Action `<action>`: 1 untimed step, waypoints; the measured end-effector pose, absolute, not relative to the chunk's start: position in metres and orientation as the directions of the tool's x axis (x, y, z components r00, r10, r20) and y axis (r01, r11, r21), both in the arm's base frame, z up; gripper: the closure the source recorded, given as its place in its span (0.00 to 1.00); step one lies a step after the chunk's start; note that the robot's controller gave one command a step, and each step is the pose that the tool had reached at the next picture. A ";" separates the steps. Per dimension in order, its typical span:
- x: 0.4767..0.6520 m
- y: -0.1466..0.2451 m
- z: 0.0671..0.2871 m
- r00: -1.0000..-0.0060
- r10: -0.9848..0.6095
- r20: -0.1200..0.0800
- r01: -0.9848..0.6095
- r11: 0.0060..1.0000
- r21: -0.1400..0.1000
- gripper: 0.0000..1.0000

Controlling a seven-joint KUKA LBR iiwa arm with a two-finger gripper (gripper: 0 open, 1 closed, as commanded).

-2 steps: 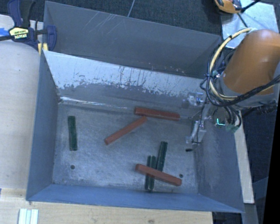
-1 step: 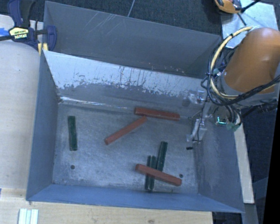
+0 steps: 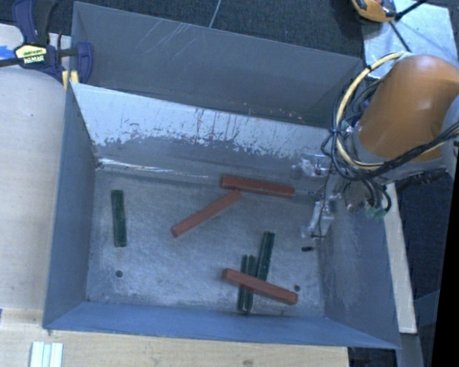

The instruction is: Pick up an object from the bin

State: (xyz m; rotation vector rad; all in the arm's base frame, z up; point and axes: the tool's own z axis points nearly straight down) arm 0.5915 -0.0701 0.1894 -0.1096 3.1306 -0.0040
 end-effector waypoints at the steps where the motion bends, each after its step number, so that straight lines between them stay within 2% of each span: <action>1: 0.606 -0.045 0.122 -0.983 -0.183 -0.009 -0.183 0.983 -0.002 0.00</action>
Offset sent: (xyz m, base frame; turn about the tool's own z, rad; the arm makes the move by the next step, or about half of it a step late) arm -0.0324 -0.0009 -0.1194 -0.5655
